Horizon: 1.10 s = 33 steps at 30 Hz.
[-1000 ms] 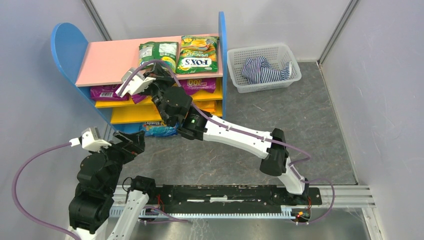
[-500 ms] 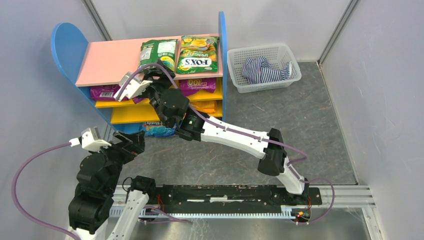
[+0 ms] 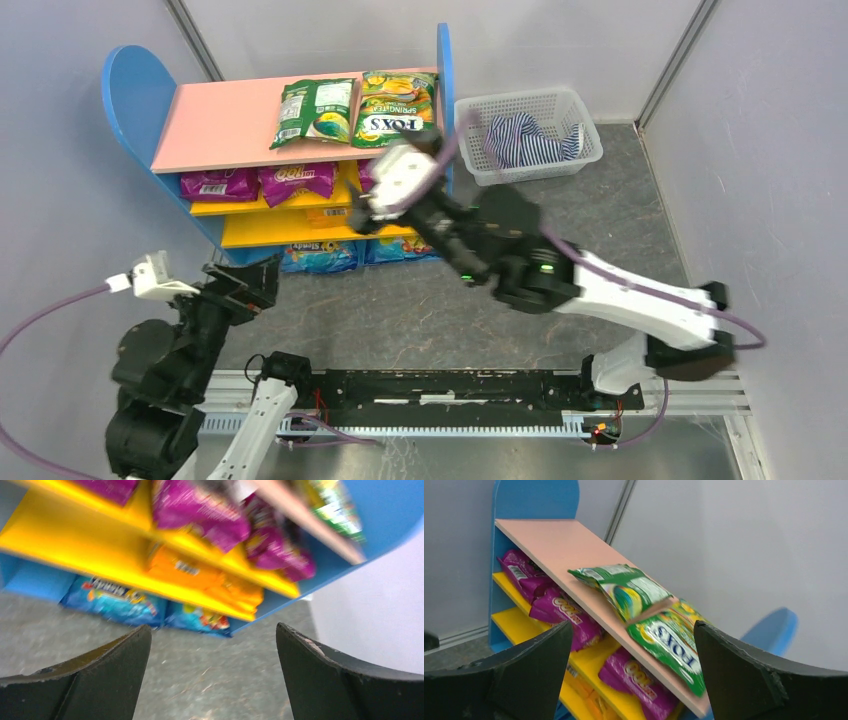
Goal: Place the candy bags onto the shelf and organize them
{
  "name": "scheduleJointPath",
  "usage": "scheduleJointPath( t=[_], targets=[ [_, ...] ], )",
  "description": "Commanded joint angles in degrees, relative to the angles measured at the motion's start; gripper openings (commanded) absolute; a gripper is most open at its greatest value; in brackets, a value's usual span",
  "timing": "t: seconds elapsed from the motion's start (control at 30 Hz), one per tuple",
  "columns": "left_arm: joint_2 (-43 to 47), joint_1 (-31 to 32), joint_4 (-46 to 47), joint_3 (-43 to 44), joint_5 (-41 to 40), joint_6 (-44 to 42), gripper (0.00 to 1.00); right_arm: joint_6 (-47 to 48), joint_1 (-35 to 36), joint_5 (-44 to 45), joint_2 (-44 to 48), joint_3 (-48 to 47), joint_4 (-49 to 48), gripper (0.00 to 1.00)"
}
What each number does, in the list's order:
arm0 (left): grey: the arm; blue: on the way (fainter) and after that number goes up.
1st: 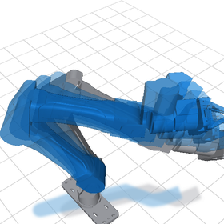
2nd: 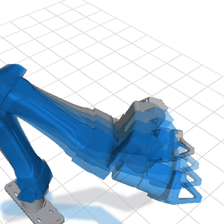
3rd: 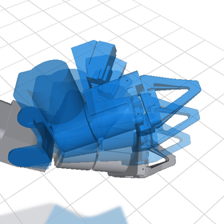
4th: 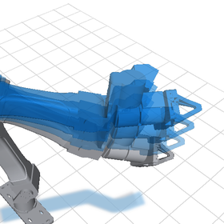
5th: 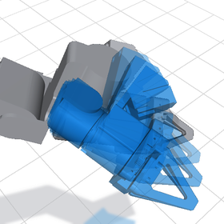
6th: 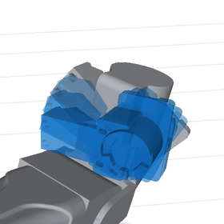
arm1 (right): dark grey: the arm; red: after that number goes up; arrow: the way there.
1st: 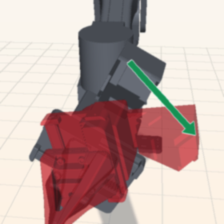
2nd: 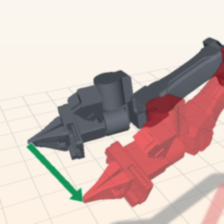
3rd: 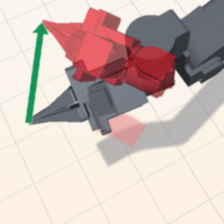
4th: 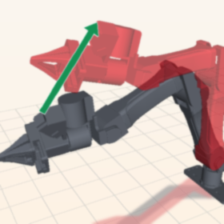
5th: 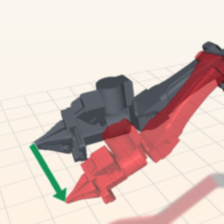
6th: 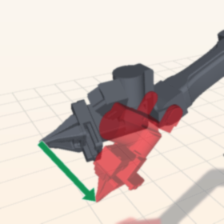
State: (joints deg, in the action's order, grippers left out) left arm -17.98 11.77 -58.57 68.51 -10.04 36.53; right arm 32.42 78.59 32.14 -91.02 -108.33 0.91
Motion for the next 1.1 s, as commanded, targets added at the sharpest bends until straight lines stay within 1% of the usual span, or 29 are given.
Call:
scheduleJointPath(
  t=[0.0,0.1,0.17,0.27,0.4,0.5,0.7,0.97,1.03,1.07],
  targets=[
    [-5.6,0.1,7.9,11.3,9.1,-3.5,1.00,-12.4,-0.6,-0.1,14.7,10.4,6.1,0.98],
    [-9.2,0.1,11.9,18.3,15.5,-6.8,1.00,-14.1,-0.7,2.4,23.3,16.8,9.0,0.98],
    [-11.3,0.1,14.9,21.8,19.2,-8.5,1.00,-15.2,-0.6,4.0,29.7,21.1,9.4,0.98],
    [-13.0,0.1,20.5,24.4,23.6,-10.3,1.00,-15.7,-0.6,4.3,37.9,26.4,9.8,0.98],
    [-14.4,0.1,25.8,25.0,25.8,-10.3,1.00,-16.3,-0.6,6.3,45.9,29.1,10.5,0.98],
    [-16.0,0.1,27.4,26.1,24.0,-9.0,1.00,-16.1,-0.6,8.1,48.8,29.6,10.7,0.98],
    [-18.8,0.1,27.7,28.3,20.9,-6.7,1.00,-15.0,-0.6,10.6,50.9,29.4,11.7,0.98],
    [-20.1,0.1,27.5,28.1,19.6,-6.1,1.00,-14.4,-0.6,11.9,52.8,32.1,10.2,0.98],
    [-20.3,0.1,27.2,27.9,19.5,-6.1,1.00,-13.1,-0.6,9.9,53.0,33.5,10.6,0.98],
    [-20.5,0.1,27.2,27.9,19.6,-6.1,1.00,-13.3,-0.6,11.0,52.3,32.9,12.1,0.98]
  ],
)
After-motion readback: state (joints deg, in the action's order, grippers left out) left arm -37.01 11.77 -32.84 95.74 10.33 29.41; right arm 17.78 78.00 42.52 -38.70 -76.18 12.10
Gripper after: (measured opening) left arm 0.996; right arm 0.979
